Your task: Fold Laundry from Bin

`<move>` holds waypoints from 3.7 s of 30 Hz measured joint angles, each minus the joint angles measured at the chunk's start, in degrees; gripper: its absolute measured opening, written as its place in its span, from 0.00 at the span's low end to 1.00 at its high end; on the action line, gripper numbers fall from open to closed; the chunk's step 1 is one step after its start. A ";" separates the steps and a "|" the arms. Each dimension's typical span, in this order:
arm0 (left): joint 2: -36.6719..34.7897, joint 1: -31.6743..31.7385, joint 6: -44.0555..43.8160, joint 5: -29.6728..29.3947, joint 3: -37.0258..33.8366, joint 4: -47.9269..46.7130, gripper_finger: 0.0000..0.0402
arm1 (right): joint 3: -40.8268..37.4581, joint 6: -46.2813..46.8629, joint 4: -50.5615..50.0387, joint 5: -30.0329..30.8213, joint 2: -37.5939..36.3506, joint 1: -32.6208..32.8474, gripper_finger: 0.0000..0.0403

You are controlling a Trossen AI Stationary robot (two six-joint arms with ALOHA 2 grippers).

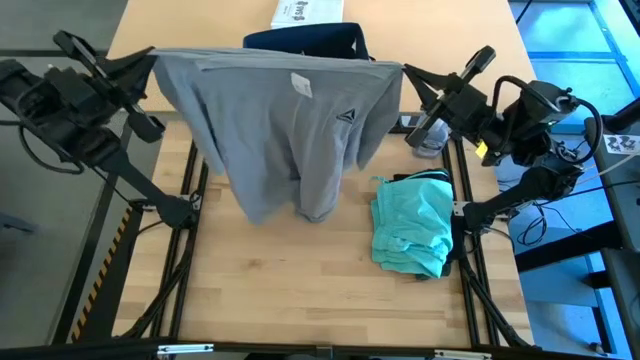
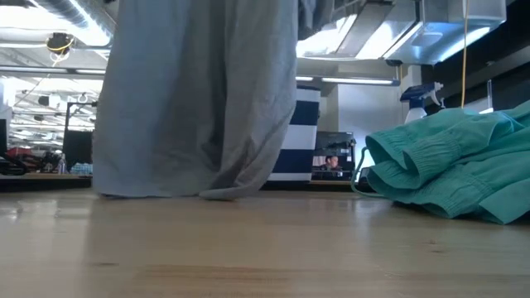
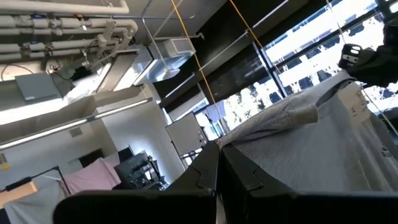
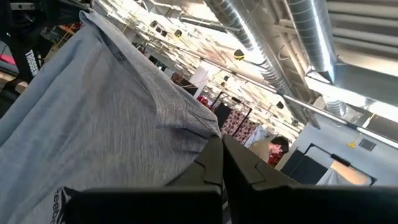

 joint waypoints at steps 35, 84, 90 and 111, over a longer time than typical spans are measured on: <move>7.52 -0.02 0.71 0.91 15.37 -8.66 0.00 | 1.14 8.64 -10.57 -12.27 1.21 -3.74 0.00; 14.58 8.53 -10.45 3.08 15.26 -19.61 0.00 | -30.28 10.85 59.57 -19.61 31.56 0.00 0.45; 14.49 8.72 -12.74 3.40 15.27 -21.49 0.00 | -26.23 10.26 56.68 -14.68 33.87 -0.66 0.70; 14.52 8.72 -14.58 5.47 15.27 -22.95 0.00 | -23.58 20.30 48.61 -17.05 35.67 -4.57 0.67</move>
